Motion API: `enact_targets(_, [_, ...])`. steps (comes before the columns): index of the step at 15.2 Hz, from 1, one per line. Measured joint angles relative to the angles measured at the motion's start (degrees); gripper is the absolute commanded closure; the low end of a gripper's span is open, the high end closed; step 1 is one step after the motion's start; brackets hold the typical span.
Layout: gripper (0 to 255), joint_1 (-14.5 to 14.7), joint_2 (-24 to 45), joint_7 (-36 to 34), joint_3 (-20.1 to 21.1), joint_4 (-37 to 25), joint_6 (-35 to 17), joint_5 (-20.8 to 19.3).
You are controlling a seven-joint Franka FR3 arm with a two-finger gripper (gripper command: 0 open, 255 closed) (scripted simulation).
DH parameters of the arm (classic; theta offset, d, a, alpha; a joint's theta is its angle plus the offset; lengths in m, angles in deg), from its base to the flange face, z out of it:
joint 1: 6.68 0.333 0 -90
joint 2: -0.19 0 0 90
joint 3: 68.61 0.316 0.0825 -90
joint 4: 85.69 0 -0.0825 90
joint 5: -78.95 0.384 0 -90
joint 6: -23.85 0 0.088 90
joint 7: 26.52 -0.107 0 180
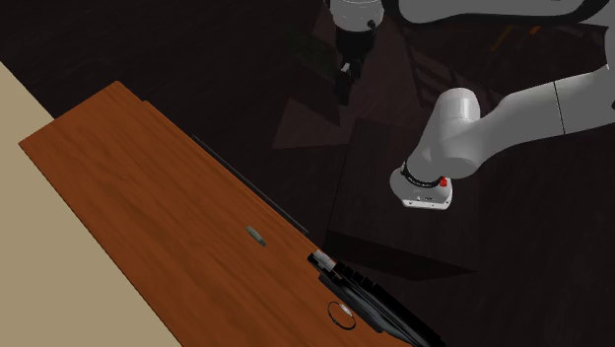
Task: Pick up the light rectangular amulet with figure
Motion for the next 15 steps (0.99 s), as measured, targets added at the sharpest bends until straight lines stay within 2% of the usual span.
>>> enact_targets(2, [0,0.3,0.6,0.2,0.3,0.1,-0.7,0.2])
enact_targets(5, [0,2.1,4.5,1.1,2.1,-0.1,-4.5,0.9])
enact_targets(15, [0,8.0,20.9,4.2,9.2,-4.8,-16.5,1.9])
